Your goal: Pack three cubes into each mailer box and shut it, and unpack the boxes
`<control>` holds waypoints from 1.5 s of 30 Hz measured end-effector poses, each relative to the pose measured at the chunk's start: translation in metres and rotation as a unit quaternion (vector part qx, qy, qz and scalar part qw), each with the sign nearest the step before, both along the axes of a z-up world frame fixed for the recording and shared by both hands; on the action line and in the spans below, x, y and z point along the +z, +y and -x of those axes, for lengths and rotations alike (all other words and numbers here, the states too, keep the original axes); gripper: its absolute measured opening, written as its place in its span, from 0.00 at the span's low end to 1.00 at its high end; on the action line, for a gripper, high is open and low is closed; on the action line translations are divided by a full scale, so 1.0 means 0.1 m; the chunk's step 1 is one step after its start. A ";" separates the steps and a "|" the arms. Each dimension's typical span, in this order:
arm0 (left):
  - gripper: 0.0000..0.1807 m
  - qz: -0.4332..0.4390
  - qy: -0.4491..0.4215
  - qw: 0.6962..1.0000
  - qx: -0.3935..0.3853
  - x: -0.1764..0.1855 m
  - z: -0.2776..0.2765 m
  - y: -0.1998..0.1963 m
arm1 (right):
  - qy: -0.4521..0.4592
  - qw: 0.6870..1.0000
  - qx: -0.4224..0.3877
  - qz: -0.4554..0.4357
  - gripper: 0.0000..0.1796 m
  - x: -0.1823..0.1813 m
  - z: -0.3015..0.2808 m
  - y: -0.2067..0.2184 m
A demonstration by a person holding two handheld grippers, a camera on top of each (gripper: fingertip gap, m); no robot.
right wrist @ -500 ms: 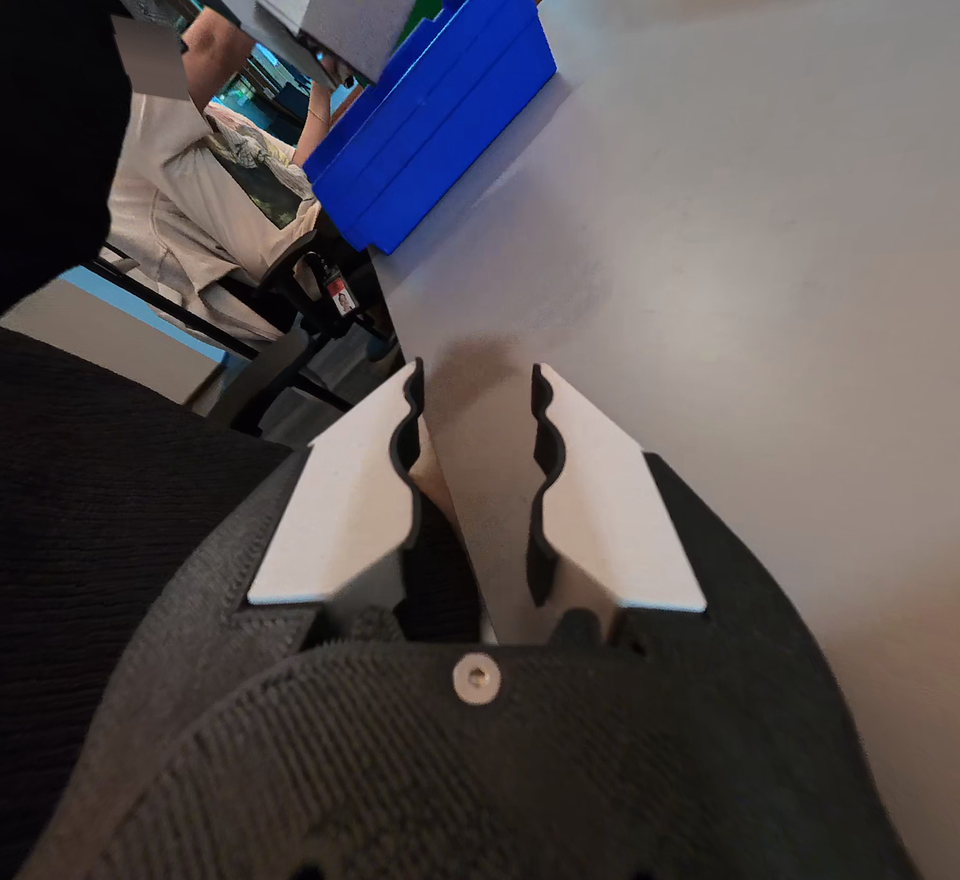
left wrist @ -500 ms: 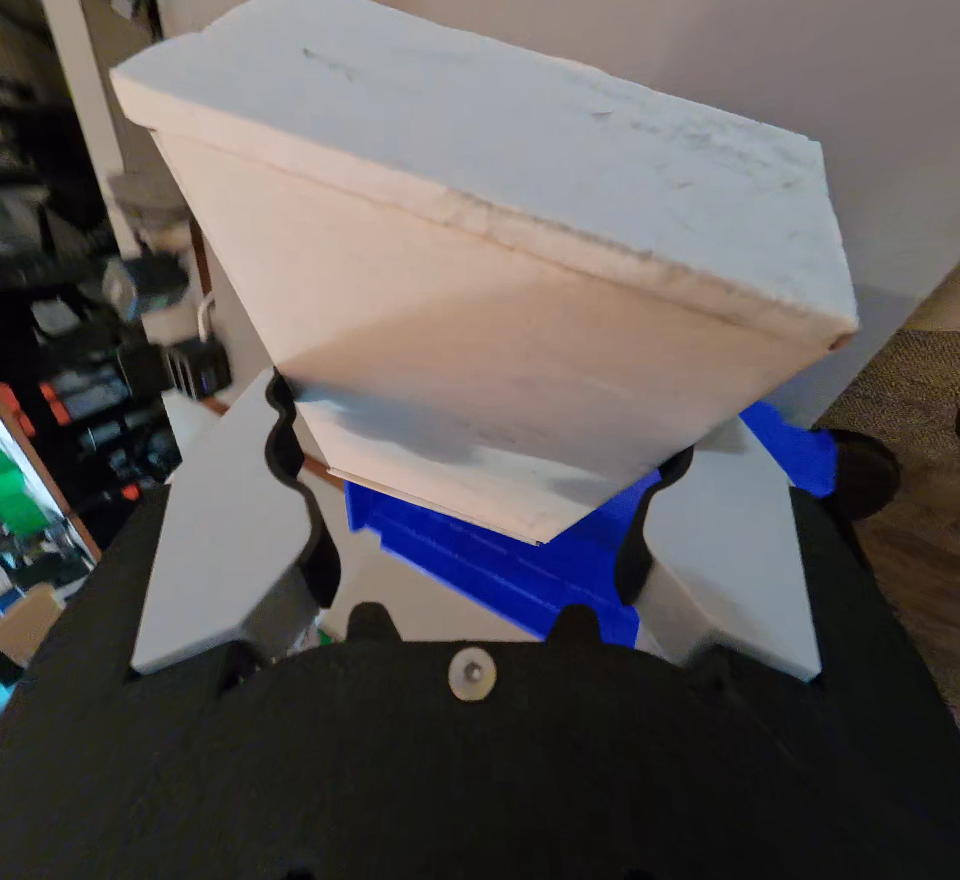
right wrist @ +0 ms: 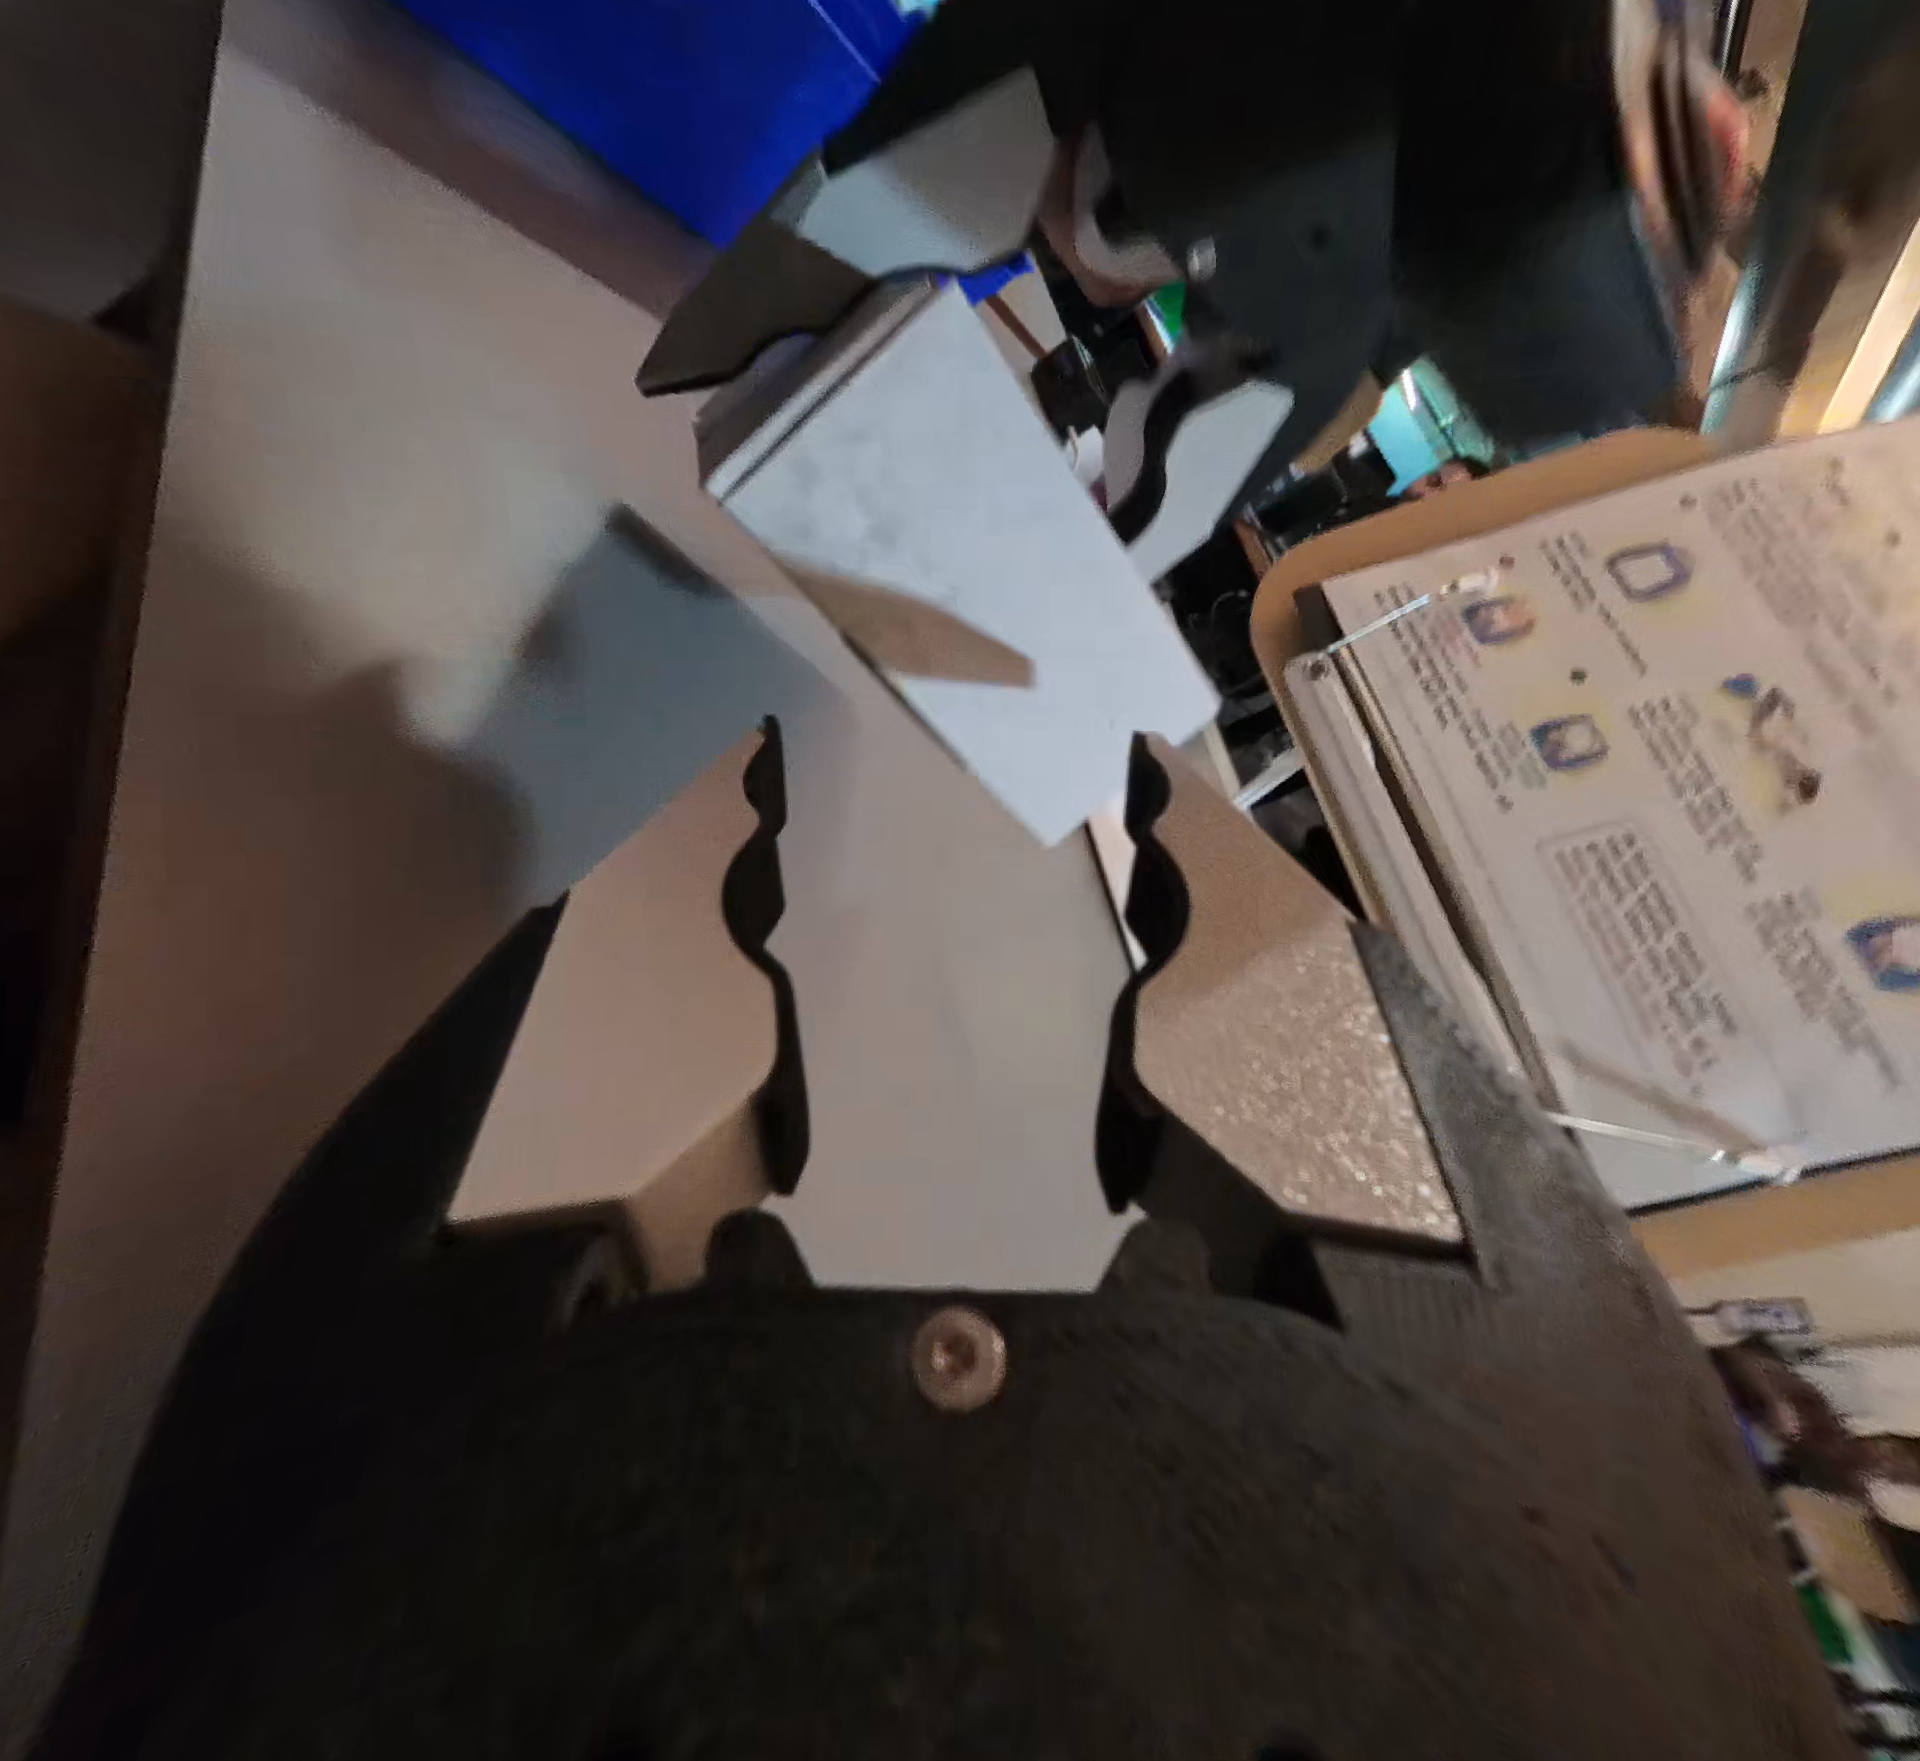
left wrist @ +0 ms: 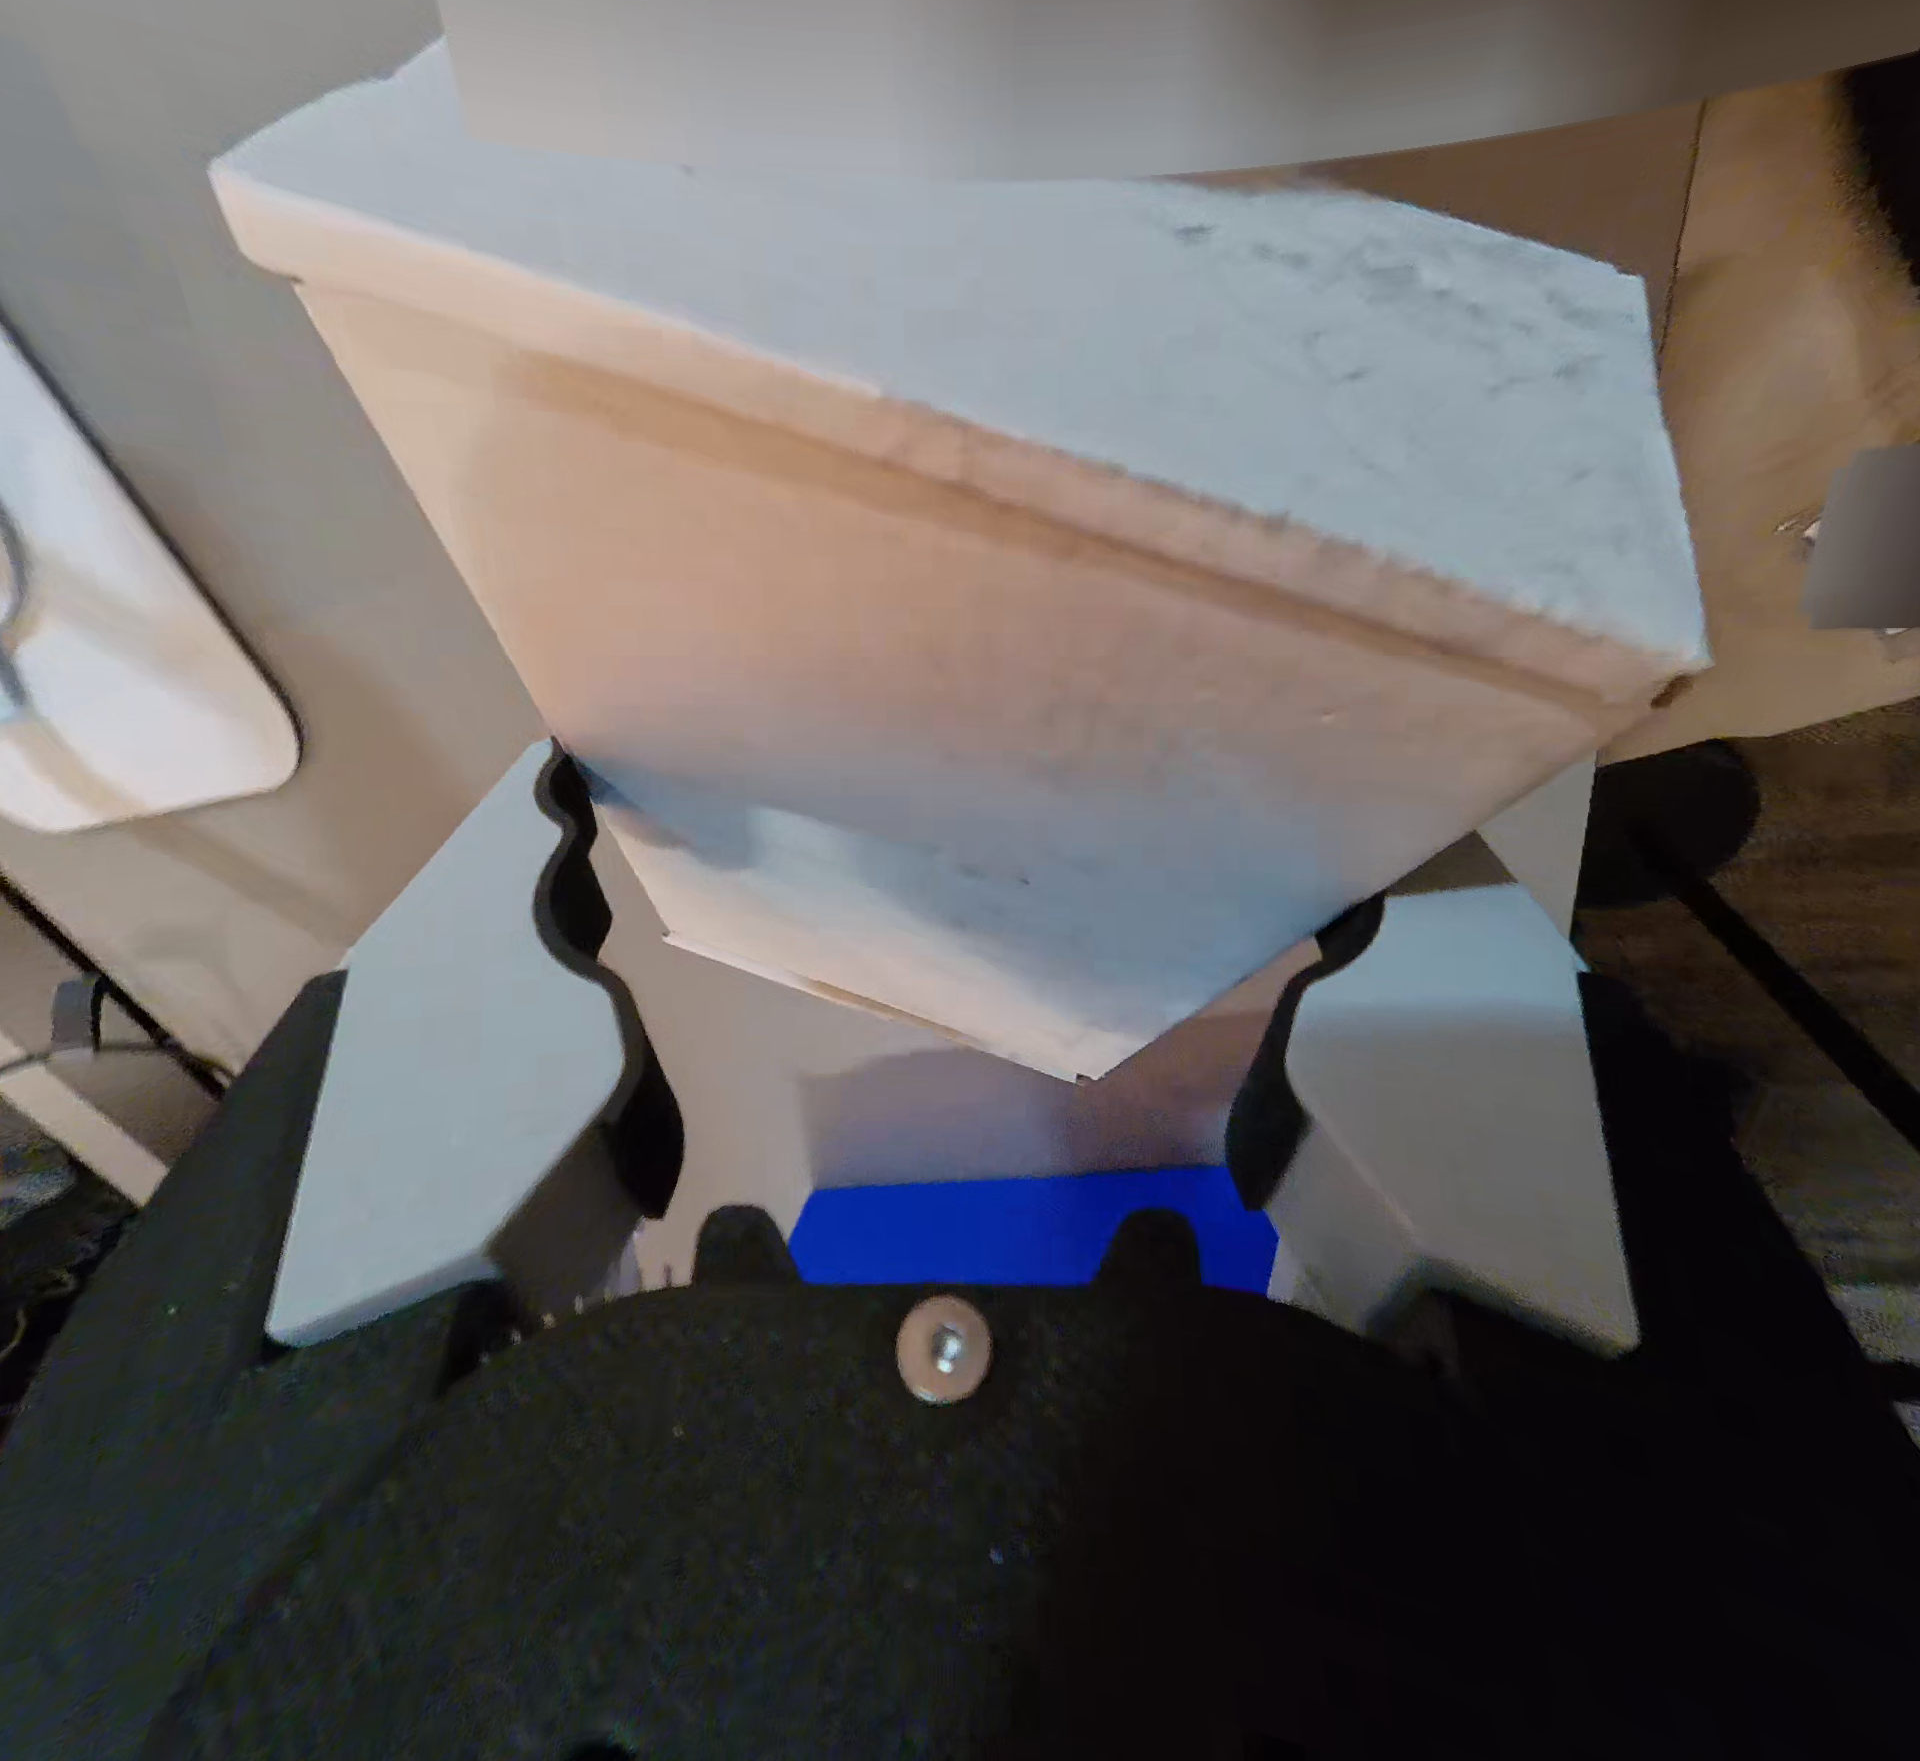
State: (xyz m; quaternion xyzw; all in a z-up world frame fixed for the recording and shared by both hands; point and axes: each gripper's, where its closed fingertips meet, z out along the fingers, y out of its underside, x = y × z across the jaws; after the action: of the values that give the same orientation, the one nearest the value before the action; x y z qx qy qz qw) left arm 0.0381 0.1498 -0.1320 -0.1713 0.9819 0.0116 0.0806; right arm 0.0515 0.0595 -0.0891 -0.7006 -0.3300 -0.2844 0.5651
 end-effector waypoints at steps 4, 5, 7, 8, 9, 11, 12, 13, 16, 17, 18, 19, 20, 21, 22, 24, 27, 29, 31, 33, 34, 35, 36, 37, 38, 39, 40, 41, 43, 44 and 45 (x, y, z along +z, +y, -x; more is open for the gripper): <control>0.77 -0.018 0.045 0.999 -0.022 -0.18 -0.01 -0.14 | -0.104 0.994 0.015 0.000 0.43 0.00 0.06 0.03; 0.77 -0.018 0.052 0.998 -0.024 -0.21 -0.02 -0.18 | -0.134 0.991 0.022 0.008 0.44 -0.05 0.10 0.02; 0.76 -0.002 0.063 0.998 -0.022 -0.25 -0.05 -0.30 | -0.183 0.983 0.028 0.018 0.44 -0.16 0.15 0.01; 0.76 0.005 0.070 0.997 -0.022 -0.27 -0.06 -0.35 | -0.213 0.977 0.021 0.011 0.43 -0.18 0.15 0.00; 0.76 0.007 0.076 0.997 -0.023 -0.30 -0.07 -0.39 | -0.246 0.969 0.016 0.000 0.46 -0.20 0.13 0.00; 0.76 -0.003 0.078 0.997 -0.022 -0.32 -0.12 -0.43 | -0.276 0.961 0.027 0.018 0.34 -0.34 0.14 -0.05; 0.76 -0.005 0.078 0.997 -0.024 -0.33 -0.14 -0.45 | -0.271 0.962 0.025 0.017 0.34 -0.37 0.13 -0.07; 0.76 -0.008 0.075 0.997 -0.025 -0.34 -0.15 -0.47 | -0.262 0.964 0.026 0.023 0.33 -0.39 0.12 -0.10; 0.76 0.012 0.062 0.998 0.001 -0.34 -0.17 -0.54 | -0.241 0.969 0.016 0.045 0.32 -0.38 0.06 -0.17; 0.74 0.029 0.045 0.999 0.009 -0.32 -0.20 -0.57 | -0.236 0.970 0.009 0.050 0.32 -0.37 0.02 -0.19; 0.75 0.041 0.023 0.999 0.018 -0.29 -0.24 -0.57 | -0.229 0.972 0.006 0.052 0.32 -0.36 -0.01 -0.22; 0.77 0.046 -0.003 0.998 0.030 -0.27 -0.28 -0.54 | -0.218 0.975 0.005 0.053 0.33 -0.35 -0.04 -0.24; 0.81 0.054 -0.029 0.997 0.045 -0.25 -0.32 -0.50 | -0.204 0.977 0.003 0.055 0.32 -0.35 -0.07 -0.25; 0.82 0.067 -0.050 0.995 0.059 -0.25 -0.35 -0.48 | -0.188 0.980 0.000 0.057 0.32 -0.35 -0.11 -0.26; 0.82 0.078 -0.065 0.992 0.069 -0.27 -0.36 -0.46 | -0.170 0.984 -0.003 0.059 0.32 -0.34 -0.14 -0.27; 0.82 0.070 -0.106 0.988 0.087 -0.32 -0.38 -0.38 | -0.126 0.990 -0.005 0.061 0.32 -0.33 -0.20 -0.27; 0.78 0.061 -0.167 0.980 0.092 -0.34 -0.36 -0.32 | -0.079 0.995 -0.008 0.064 0.32 -0.33 -0.28 -0.28; 0.78 0.069 -0.188 0.975 0.100 -0.45 -0.30 -0.29 | -0.063 0.996 -0.002 0.066 0.32 -0.35 -0.31 -0.30; 0.71 0.138 -0.244 0.952 0.121 -0.37 -0.35 -0.38 | -0.060 0.996 0.002 0.068 0.32 -0.38 -0.32 -0.30; 0.68 0.165 -0.300 0.929 0.139 -0.30 -0.40 -0.36 | -0.052 0.996 0.003 0.072 0.32 -0.40 -0.32 -0.28; 0.67 0.176 -0.321 0.919 0.145 -0.27 -0.42 -0.37 | -0.049 0.996 0.000 0.075 0.31 -0.41 -0.32 -0.28; 0.68 0.185 -0.337 0.911 0.147 -0.24 -0.42 -0.38 | -0.049 0.996 -0.003 0.079 0.31 -0.42 -0.32 -0.28; 0.69 0.191 -0.350 0.905 0.147 -0.23 -0.42 -0.39 | -0.050 0.995 -0.006 0.082 0.31 -0.42 -0.32 -0.28; 0.70 0.195 -0.369 0.896 0.150 -0.20 -0.43 -0.37 | -0.046 0.995 -0.007 0.083 0.31 -0.42 -0.32 -0.28; 0.72 0.198 -0.389 0.887 0.152 -0.18 -0.45 -0.35 | -0.042 0.996 -0.008 0.082 0.31 -0.42 -0.30 -0.27; 0.73 0.206 -0.406 0.877 0.153 -0.15 -0.46 -0.34 | -0.039 0.996 -0.008 0.081 0.31 -0.42 -0.30 -0.27; 0.75 0.214 -0.420 0.868 0.155 -0.13 -0.46 -0.33 | -0.035 0.996 -0.008 0.080 0.31 -0.41 -0.29 -0.27; 0.75 0.220 -0.435 0.859 0.159 -0.11 -0.46 -0.31 | -0.031 0.996 -0.010 0.079 0.31 -0.41 -0.29 -0.27; 0.68 0.230 -0.465 0.835 0.181 -0.07 -0.46 -0.22 | 0.001 0.997 -0.013 0.074 0.31 -0.39 -0.30 -0.27; 0.65 0.237 -0.475 0.825 0.191 -0.07 -0.43 -0.17 | 0.013 0.997 -0.014 0.073 0.31 -0.38 -0.32 -0.28; 0.64 0.242 -0.484 0.818 0.196 -0.08 -0.41 -0.11 | 0.024 0.997 -0.013 0.072 0.31 -0.37 -0.33 -0.30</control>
State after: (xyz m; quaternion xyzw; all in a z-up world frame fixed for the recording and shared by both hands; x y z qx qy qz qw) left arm 0.0789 0.1388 -0.1396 -0.3576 0.7330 -0.2953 0.4977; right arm 0.0845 0.0300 -0.1263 -0.7500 -0.3272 -0.2504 0.5175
